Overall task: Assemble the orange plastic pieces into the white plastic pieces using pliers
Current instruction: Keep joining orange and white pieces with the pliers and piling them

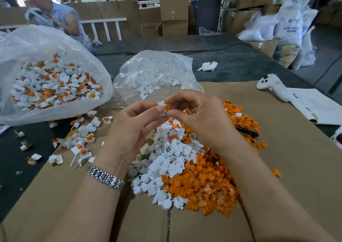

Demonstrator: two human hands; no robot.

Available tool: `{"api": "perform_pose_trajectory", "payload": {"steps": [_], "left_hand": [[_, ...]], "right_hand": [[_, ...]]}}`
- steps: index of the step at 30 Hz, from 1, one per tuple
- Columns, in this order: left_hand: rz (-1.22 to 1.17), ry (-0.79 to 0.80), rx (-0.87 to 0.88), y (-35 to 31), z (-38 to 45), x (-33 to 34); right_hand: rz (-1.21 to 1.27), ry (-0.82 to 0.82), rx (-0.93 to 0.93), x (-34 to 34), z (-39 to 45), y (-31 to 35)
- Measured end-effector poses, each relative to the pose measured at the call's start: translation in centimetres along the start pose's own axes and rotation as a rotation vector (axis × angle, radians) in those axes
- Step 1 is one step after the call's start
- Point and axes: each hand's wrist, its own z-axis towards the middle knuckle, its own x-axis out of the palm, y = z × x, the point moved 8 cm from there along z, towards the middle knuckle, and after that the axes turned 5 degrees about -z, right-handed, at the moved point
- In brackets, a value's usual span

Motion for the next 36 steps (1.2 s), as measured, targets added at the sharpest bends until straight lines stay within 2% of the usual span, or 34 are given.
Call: {"api": "perform_pose_trajectory", "payload": {"steps": [4,7,10,13,15,21,25,27,29,33,36], "left_hand": [[0.041,-0.061,-0.016,0.2,0.0,-0.2],[0.001,-0.108,-0.068,0.5,0.0,-0.8],[-0.060,-0.140,-0.121,1.0,-0.1,-1.1],[-0.018,-0.189,-0.115,0.9,-0.1,-1.6],[-0.011,-0.202,-0.110,0.8,0.0,-1.8],[-0.047,-0.180,-0.128,1.1,0.0,-1.6],[-0.062,-0.174,-0.111,1.1,0.1,-1.5],[-0.052,-0.159,-0.093,1.1,0.2,-1.3],[-0.048,-0.151,-0.070,1.0,0.3,-1.2],[-0.057,-0.126,-0.035,0.9,0.3,-1.0],[-0.054,-0.121,-0.018,0.8,0.3,-0.8]], "right_hand": [[-0.084,0.063,-0.018,0.9,0.0,0.0],[-0.163,0.060,0.061,0.3,0.3,-1.2],[-0.571,0.037,0.272,-1.7,0.4,-4.2],[-0.847,0.214,0.567,-2.4,-1.0,-7.7],[-0.895,0.310,0.613,-1.9,-1.6,-8.5],[-0.932,0.260,0.523,-1.6,-1.1,-7.5],[-0.742,0.117,0.410,-2.4,-0.2,-5.7],[-0.616,0.101,0.357,-2.7,0.0,-4.4],[-0.512,0.184,0.310,-2.1,-0.1,-3.2],[-0.472,0.398,0.211,0.4,-0.3,-1.1],[-0.467,0.466,0.208,1.6,-0.2,-0.6]]}}
